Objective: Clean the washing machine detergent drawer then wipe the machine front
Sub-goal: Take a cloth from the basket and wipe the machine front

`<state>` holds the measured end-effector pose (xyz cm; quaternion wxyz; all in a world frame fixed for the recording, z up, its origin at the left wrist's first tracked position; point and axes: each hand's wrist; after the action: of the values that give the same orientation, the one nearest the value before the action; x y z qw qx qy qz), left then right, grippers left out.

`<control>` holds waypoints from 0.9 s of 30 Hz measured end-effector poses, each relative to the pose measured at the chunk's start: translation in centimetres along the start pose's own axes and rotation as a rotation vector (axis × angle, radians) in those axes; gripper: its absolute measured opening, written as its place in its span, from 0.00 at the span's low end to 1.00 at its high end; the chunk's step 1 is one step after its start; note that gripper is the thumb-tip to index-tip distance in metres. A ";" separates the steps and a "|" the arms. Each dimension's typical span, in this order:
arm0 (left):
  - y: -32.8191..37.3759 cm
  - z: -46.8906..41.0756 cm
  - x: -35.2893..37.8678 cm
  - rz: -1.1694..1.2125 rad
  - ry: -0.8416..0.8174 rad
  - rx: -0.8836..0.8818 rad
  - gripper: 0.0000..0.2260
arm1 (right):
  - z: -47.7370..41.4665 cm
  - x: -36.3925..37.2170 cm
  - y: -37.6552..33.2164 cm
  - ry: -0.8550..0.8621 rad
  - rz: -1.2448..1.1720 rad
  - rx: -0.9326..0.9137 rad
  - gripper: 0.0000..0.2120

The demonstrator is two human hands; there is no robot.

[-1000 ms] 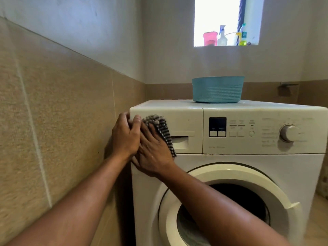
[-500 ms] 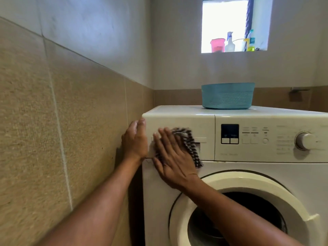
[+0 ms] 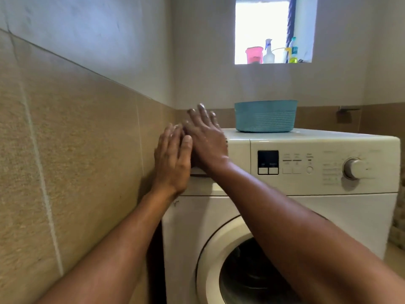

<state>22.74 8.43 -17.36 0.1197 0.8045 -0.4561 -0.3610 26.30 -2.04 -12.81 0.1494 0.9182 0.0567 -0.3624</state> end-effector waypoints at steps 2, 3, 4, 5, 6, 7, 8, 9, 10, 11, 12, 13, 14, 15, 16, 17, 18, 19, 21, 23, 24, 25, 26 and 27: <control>0.0 0.8 0.7 -0.181 -0.114 0.022 0.30 | 3.2 0.9 1.9 0.103 -0.039 0.062 0.22; 0.0 1.2 1.1 -0.263 -0.144 0.022 0.30 | 5.4 1.5 2.7 0.132 -0.055 0.086 0.22; 0.0 1.6 1.4 -0.331 -0.161 0.027 0.31 | 7.7 2.2 3.3 0.149 -0.066 0.110 0.23; 0.2 1.9 1.6 -0.372 -0.175 0.035 0.32 | 10.1 3.1 3.8 0.143 -0.075 0.125 0.25; 0.4 2.2 1.9 -0.400 -0.186 0.047 0.33 | 12.0 3.9 3.9 0.125 -0.072 0.118 0.28; 0.7 2.3 2.2 -0.416 -0.210 0.067 0.33 | 13.5 4.7 4.0 0.096 -0.042 0.091 0.30; 1.1 2.5 2.5 -0.424 -0.237 0.095 0.33 | 14.3 5.3 3.9 0.069 -0.008 0.038 0.32; 1.4 2.7 2.8 -0.425 -0.260 0.124 0.33 | 14.3 5.4 3.9 0.045 0.012 -0.024 0.33; 2.0 2.8 3.2 -0.418 -0.273 0.158 0.32 | 13.7 5.0 4.2 0.038 0.033 -0.081 0.34; 2.5 2.9 3.7 -0.407 -0.279 0.187 0.32 | 12.5 4.2 4.8 0.035 0.069 -0.127 0.35; 3.2 2.9 4.3 -0.385 -0.275 0.201 0.32 | 11.2 3.1 5.7 0.023 0.101 -0.145 0.37; 3.8 2.6 4.8 -0.359 -0.264 0.193 0.33 | 9.9 2.1 6.8 0.006 0.121 -0.112 0.37; 4.2 2.1 5.2 -0.342 -0.254 0.171 0.34 | 8.8 1.5 7.7 0.003 0.104 -0.036 0.35; 4.9 1.5 5.8 -0.337 -0.256 0.146 0.35 | 8.7 0.9 8.7 -0.008 0.047 0.069 0.32; 5.6 1.0 6.4 -0.346 -0.263 0.130 0.36 | 9.2 0.8 9.5 -0.010 -0.008 0.154 0.30; 6.4 0.6 7.1 -0.368 -0.275 0.129 0.37 | 10.3 0.9 10.5 -0.007 -0.040 0.183 0.29; 7.4 0.4 8.0 -0.400 -0.294 0.143 0.37 | 12.1 1.2 11.7 -0.016 -0.028 0.159 0.29; 8.1 0.4 8.9 -0.437 -0.319 0.167 0.37 | 14.1 1.5 13.0 -0.021 0.007 0.100 0.29; 9.8 0.6 10.6 -0.498 -0.361 0.203 0.38 | 17.4 1.9 17.3 -0.015 0.083 0.014 0.28; 11.0 0.6 12.0 -0.536 -0.377 0.191 0.37 | 18.3 1.3 20.7 -0.028 0.037 0.181 0.30; 11.4 0.6 12.6 -0.554 -0.380 0.184 0.37 | 18.0 1.1 21.5 -0.027 -0.002 0.317 0.31; 12.1 0.5 13.3 -0.575 -0.385 0.177 0.36 | 17.7 0.8 21.6 -0.029 -0.014 0.404 0.31; 12.7 0.4 14.0 -0.590 -0.394 0.171 0.35 | 17.5 0.8 21.2 -0.030 0.000 0.409 0.32; 13.3 0.2 14.6 -0.594 -0.395 0.167 0.35 | 17.3 0.7 20.6 -0.041 0.026 0.342 0.34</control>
<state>18.75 -10.92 -17.48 -0.1469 0.8237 -0.2448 -0.4899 19.99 -27.09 -20.52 -0.0031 0.9233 -0.0209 -0.3836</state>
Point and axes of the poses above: each hand's wrist, its own z-axis away from the middle knuckle, its own x-axis out of the palm, y = z × x, and after that the axes turned 14 degrees about -y, right-handed
